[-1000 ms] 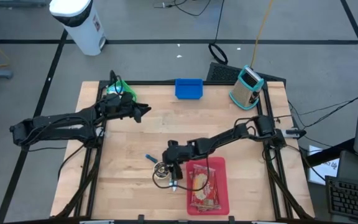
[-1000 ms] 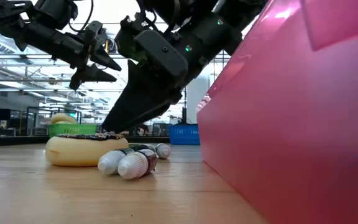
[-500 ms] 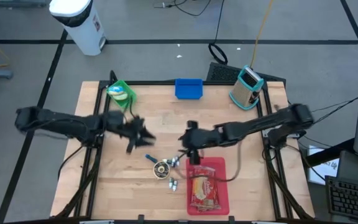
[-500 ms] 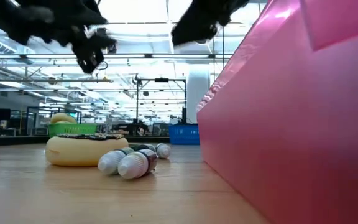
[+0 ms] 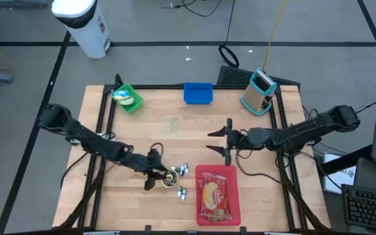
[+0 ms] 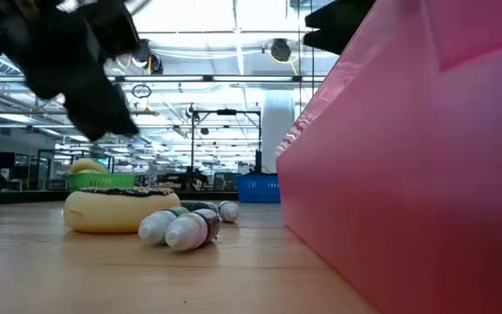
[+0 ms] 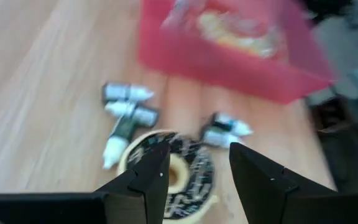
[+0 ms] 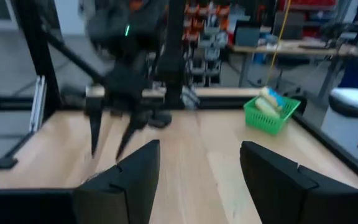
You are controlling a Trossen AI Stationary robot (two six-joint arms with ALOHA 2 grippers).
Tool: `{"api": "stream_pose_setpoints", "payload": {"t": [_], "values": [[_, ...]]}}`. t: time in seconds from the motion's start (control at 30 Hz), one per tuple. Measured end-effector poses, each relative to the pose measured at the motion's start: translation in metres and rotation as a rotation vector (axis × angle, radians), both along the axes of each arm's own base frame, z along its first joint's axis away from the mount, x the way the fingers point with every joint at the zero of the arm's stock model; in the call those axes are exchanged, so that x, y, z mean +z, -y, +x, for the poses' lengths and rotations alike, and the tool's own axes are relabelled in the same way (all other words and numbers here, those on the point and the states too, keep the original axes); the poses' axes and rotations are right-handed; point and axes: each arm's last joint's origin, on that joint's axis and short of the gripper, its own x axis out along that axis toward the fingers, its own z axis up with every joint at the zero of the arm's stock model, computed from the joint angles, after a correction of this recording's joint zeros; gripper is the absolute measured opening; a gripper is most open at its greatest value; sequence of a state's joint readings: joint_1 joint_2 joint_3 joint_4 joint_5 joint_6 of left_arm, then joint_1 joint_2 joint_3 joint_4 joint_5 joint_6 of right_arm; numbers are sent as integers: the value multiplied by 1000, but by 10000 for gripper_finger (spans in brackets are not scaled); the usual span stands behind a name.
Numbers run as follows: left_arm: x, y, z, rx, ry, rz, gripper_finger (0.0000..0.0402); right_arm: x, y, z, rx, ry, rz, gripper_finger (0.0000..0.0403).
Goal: Pick & Place Food Item
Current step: Put the black donut into the green bin
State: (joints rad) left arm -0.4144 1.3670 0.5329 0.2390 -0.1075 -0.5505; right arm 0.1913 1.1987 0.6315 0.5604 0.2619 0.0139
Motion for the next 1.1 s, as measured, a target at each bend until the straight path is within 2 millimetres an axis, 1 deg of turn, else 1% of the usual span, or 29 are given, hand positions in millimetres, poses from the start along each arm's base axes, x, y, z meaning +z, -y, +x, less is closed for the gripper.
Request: {"api": "stream_pose_setpoints", "payload": {"t": [0.1, 0.17, 0.27, 0.43, 0.6, 0.9, 1.0, 1.1], "values": [[-11, 0, 7, 52, -111, 3, 166, -4, 1, -7, -2, 49, 7, 210], [-17, 1, 13, 60, -138, -2, 166, -8, 2, -10, -2, 30, -2, 210], [-27, 0, 19, 73, -182, 3, 166, -5, 2, -10, -1, 46, 1, 210], [-39, -3, 25, 126, -218, -21, 166, -5, 2, -10, 2, 46, 1, 210], [-43, -5, 26, 144, -232, -27, 166, -6, 2, -10, 2, 39, -4, 210], [-44, -5, 26, 128, -224, 0, 165, -7, 2, -10, 2, 29, -5, 210], [-44, -5, 26, 107, -224, 9, 143, -8, 2, -10, 2, 22, -6, 210], [-45, -5, 26, 77, -217, 40, 90, -8, 2, -10, 3, 15, -8, 210]]}}
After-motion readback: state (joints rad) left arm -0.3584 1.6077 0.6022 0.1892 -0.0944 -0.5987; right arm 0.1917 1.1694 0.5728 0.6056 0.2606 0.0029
